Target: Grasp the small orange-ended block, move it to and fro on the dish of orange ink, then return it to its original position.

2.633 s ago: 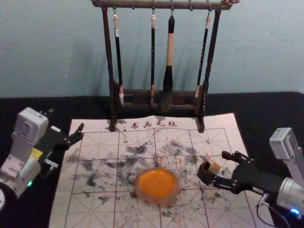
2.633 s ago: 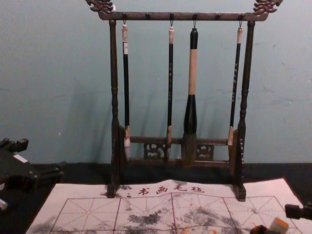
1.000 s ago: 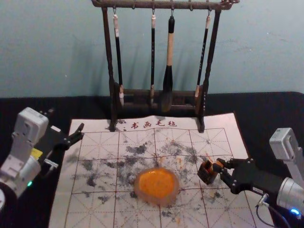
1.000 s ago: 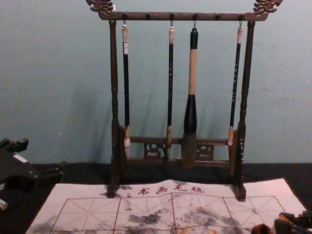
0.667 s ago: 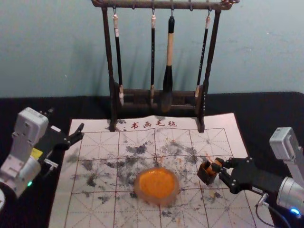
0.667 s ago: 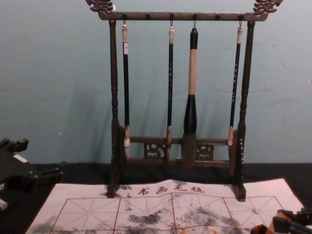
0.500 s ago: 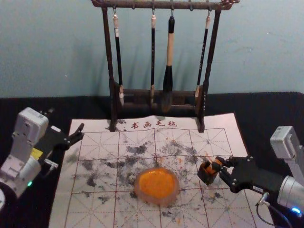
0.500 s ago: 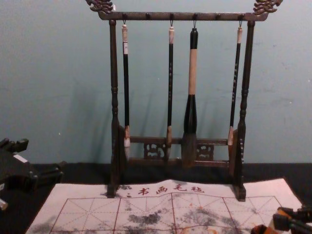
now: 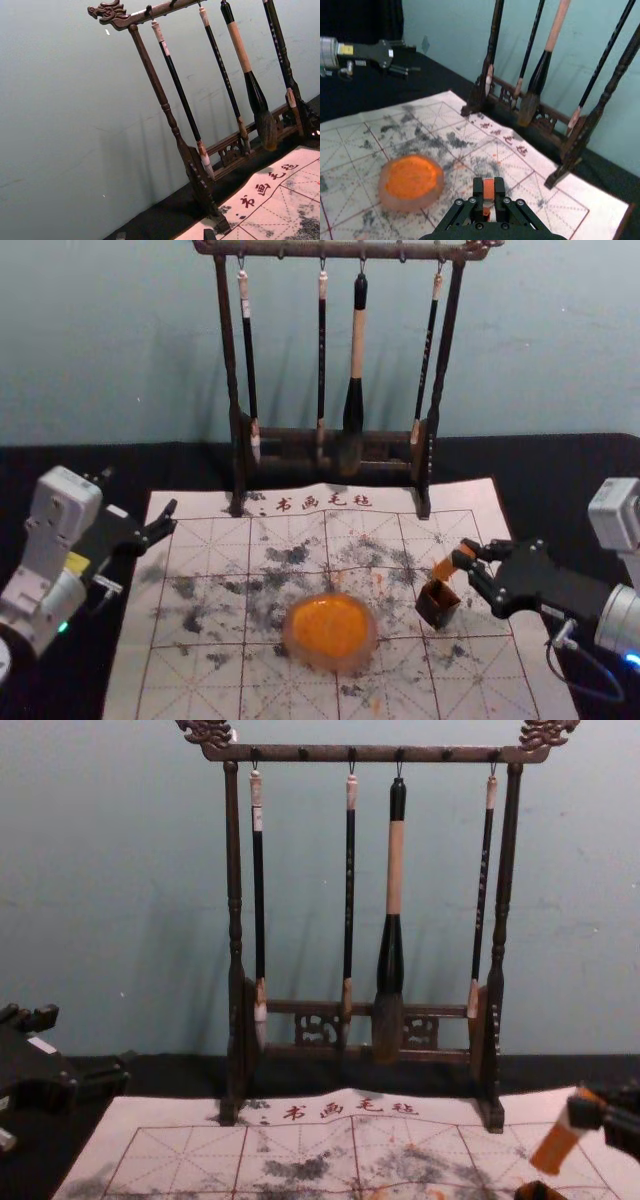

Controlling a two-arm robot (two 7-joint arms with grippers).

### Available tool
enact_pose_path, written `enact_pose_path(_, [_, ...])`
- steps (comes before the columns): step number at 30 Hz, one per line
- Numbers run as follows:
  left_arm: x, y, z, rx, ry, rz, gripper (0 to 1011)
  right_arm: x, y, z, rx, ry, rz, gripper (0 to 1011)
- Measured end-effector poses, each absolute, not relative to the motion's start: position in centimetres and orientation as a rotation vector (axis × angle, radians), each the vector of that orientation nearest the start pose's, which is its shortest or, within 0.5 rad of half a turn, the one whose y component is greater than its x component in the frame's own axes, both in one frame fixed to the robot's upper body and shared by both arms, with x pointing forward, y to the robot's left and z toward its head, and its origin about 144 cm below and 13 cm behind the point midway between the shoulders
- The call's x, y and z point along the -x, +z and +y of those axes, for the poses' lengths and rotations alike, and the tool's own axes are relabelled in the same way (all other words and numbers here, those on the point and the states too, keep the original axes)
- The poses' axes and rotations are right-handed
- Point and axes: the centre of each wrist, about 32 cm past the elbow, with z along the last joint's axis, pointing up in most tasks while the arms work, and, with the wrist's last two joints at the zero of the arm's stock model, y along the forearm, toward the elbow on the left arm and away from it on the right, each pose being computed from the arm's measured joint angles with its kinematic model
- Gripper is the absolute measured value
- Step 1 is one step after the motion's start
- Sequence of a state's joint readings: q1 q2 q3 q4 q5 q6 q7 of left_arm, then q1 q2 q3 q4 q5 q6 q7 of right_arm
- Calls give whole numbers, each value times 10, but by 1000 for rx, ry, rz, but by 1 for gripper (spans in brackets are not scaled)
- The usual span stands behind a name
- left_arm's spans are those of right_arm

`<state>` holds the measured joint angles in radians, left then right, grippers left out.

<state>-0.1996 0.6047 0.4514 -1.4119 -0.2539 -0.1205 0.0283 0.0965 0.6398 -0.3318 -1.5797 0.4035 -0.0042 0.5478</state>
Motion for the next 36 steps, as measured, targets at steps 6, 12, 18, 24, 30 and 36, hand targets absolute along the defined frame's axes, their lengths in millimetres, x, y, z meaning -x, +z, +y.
enact_pose_path(6, [-489, 1140, 310, -304, 1248, -285, 1001, -474, 1180, -312, 230, -720, -88, 95])
enact_pose_path(12, [-489, 1140, 310, -305, 1248, -285, 1001, -480, 1184, -301, 243, -685, -101, 95])
enact_pose_path(18, [-489, 1140, 310, -304, 1248, -285, 1001, -487, 1184, -287, 271, -636, -105, 95])
enact_pose_path(24, [-489, 1140, 310, -304, 1248, -285, 1001, -491, 1179, -275, 302, -590, -103, 95])
enact_pose_path(30, [-489, 1140, 310, -304, 1248, -285, 1001, -492, 1176, -268, 320, -551, -100, 95])
enact_pose_path(36, [-489, 1140, 310, -304, 1248, -285, 1001, -493, 1175, -261, 339, -508, -110, 95])
